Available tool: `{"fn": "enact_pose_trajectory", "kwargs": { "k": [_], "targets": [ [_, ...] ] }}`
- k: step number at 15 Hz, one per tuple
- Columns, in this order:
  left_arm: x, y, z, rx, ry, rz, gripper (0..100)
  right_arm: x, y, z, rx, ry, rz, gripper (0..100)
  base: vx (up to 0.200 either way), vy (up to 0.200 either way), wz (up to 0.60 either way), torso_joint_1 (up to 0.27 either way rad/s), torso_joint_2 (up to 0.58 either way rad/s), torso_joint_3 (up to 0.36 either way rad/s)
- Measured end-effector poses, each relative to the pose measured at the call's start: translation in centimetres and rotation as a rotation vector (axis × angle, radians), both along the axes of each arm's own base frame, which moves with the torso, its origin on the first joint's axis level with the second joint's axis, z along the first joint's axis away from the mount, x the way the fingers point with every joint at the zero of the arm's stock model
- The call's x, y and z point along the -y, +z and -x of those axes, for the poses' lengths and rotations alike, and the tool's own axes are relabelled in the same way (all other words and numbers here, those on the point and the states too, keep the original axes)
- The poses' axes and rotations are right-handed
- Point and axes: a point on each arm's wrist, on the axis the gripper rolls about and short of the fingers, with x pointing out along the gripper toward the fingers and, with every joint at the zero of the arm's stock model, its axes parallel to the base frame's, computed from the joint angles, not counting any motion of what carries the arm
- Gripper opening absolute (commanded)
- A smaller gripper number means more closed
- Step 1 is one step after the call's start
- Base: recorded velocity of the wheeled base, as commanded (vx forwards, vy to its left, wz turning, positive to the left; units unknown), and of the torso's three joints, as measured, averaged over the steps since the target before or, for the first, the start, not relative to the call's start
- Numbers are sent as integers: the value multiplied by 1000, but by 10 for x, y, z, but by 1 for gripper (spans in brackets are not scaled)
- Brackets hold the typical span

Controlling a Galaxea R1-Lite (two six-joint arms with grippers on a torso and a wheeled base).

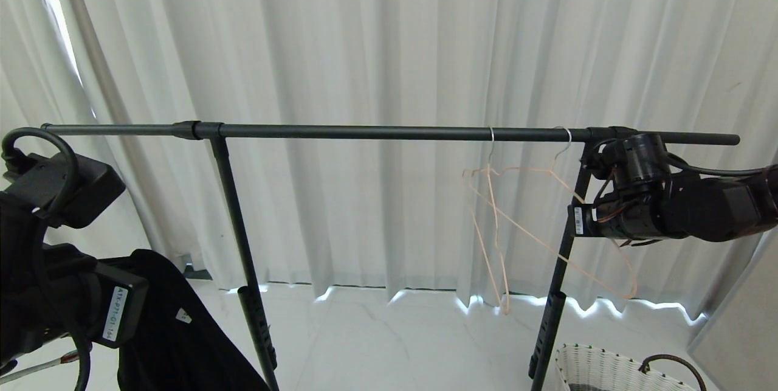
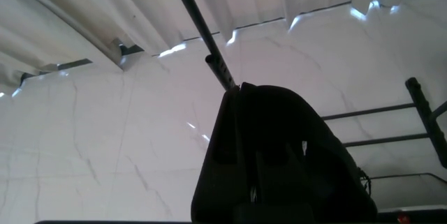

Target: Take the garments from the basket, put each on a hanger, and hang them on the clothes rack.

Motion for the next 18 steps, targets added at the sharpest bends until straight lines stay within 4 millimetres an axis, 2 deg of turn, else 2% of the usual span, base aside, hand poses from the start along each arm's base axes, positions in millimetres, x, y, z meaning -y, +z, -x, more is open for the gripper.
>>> {"fn": "enact_pose_trajectory", "kwargs": {
  "k": [8, 14, 18],
  "targets": [
    [-1, 1, 1, 7, 3, 3, 0, 1, 20, 12, 57, 1, -28, 0, 0, 0, 0, 0, 0, 0],
    [0, 5, -1, 46, 1, 15, 0, 1, 38, 32, 108, 3, -29, 0, 0, 0, 0, 0, 0, 0],
    [0, 5, 0, 49, 2, 14, 0, 10, 42, 55, 122, -50, 14, 0, 0, 0, 0, 0, 0, 0]
  ]
}}
